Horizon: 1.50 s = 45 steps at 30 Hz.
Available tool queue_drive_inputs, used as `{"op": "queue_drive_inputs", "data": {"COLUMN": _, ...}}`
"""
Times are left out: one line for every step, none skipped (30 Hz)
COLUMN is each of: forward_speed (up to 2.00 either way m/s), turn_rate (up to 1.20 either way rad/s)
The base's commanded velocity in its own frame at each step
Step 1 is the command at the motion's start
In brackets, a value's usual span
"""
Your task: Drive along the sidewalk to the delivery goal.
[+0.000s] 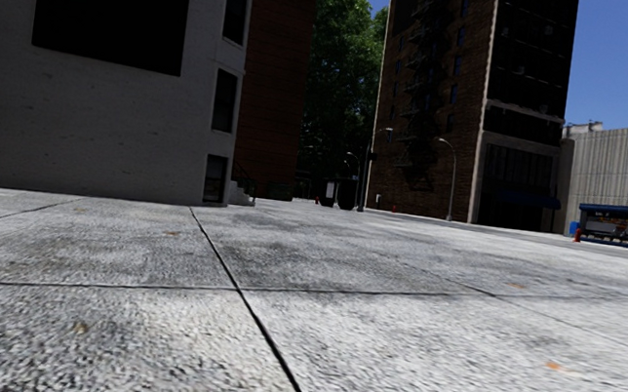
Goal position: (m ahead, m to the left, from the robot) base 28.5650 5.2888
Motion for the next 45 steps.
{"op": "queue_drive_inputs", "data": {"forward_speed": 2.0, "turn_rate": 0.0}}
{"op": "queue_drive_inputs", "data": {"forward_speed": 2.0, "turn_rate": 0.0}}
{"op": "queue_drive_inputs", "data": {"forward_speed": 2.0, "turn_rate": 0.0}}
{"op": "queue_drive_inputs", "data": {"forward_speed": 2.0, "turn_rate": 0.0}}
{"op": "queue_drive_inputs", "data": {"forward_speed": 2.0, "turn_rate": 0.0}}
{"op": "queue_drive_inputs", "data": {"forward_speed": 2.0, "turn_rate": 0.0}}
{"op": "queue_drive_inputs", "data": {"forward_speed": 2.0, "turn_rate": 0.0}}
{"op": "queue_drive_inputs", "data": {"forward_speed": 2.0, "turn_rate": 0.0}}
{"op": "queue_drive_inputs", "data": {"forward_speed": 2.0, "turn_rate": 0.0}}
{"op": "queue_drive_inputs", "data": {"forward_speed": 2.0, "turn_rate": 0.0}}
{"op": "queue_drive_inputs", "data": {"forward_speed": 2.0, "turn_rate": 0.0}}
{"op": "queue_drive_inputs", "data": {"forward_speed": 2.0, "turn_rate": 0.0}}
{"op": "queue_drive_inputs", "data": {"forward_speed": 2.0, "turn_rate": 0.0}}
{"op": "queue_drive_inputs", "data": {"forward_speed": 2.0, "turn_rate": 0.0}}
{"op": "queue_drive_inputs", "data": {"forward_speed": 2.0, "turn_rate": 0.0}}
{"op": "queue_drive_inputs", "data": {"forward_speed": 2.0, "turn_rate": 0.0}}
{"op": "queue_drive_inputs", "data": {"forward_speed": 2.0, "turn_rate": 0.0}}
{"op": "queue_drive_inputs", "data": {"forward_speed": 2.0, "turn_rate": 0.0}}
{"op": "queue_drive_inputs", "data": {"forward_speed": 2.0, "turn_rate": 0.0}}
{"op": "queue_drive_inputs", "data": {"forward_speed": 2.0, "turn_rate": 0.0}}
{"op": "queue_drive_inputs", "data": {"forward_speed": 2.0, "turn_rate": 0.0}}
{"op": "queue_drive_inputs", "data": {"forward_speed": 2.0, "turn_rate": 0.0}}
{"op": "queue_drive_inputs", "data": {"forward_speed": 2.0, "turn_rate": 0.0}}
{"op": "queue_drive_inputs", "data": {"forward_speed": 2.0, "turn_rate": 0.0}}
{"op": "queue_drive_inputs", "data": {"forward_speed": 2.0, "turn_rate": 0.0}}
{"op": "queue_drive_inputs", "data": {"forward_speed": 2.0, "turn_rate": 0.0}}
{"op": "queue_drive_inputs", "data": {"forward_speed": 2.0, "turn_rate": 0.0}}
{"op": "queue_drive_inputs", "data": {"forward_speed": 2.0, "turn_rate": 0.0}}
{"op": "queue_drive_inputs", "data": {"forward_speed": 2.0, "turn_rate": 0.0}}
{"op": "queue_drive_inputs", "data": {"forward_speed": 2.0, "turn_rate": 0.0}}
{"op": "queue_drive_inputs", "data": {"forward_speed": 2.0, "turn_rate": 0.0}}
{"op": "queue_drive_inputs", "data": {"forward_speed": 2.0, "turn_rate": 0.0}}
{"op": "queue_drive_inputs", "data": {"forward_speed": 2.0, "turn_rate": 0.0}}
{"op": "queue_drive_inputs", "data": {"forward_speed": 2.0, "turn_rate": 0.0}}
{"op": "queue_drive_inputs", "data": {"forward_speed": 2.0, "turn_rate": 0.0}}
{"op": "queue_drive_inputs", "data": {"forward_speed": 2.0, "turn_rate": 0.0}}
{"op": "queue_drive_inputs", "data": {"forward_speed": 2.0, "turn_rate": 0.0}}
{"op": "queue_drive_inputs", "data": {"forward_speed": 2.0, "turn_rate": 0.0}}
{"op": "queue_drive_inputs", "data": {"forward_speed": 2.0, "turn_rate": 0.0}}
{"op": "queue_drive_inputs", "data": {"forward_speed": 2.0, "turn_rate": 0.0}}
{"op": "queue_drive_inputs", "data": {"forward_speed": 2.0, "turn_rate": 0.0}}
{"op": "queue_drive_inputs", "data": {"forward_speed": 2.0, "turn_rate": 0.0}}
{"op": "queue_drive_inputs", "data": {"forward_speed": 2.0, "turn_rate": 0.0}}
{"op": "queue_drive_inputs", "data": {"forward_speed": 2.0, "turn_rate": 0.0}}
{"op": "queue_drive_inputs", "data": {"forward_speed": 2.0, "turn_rate": 0.0}}
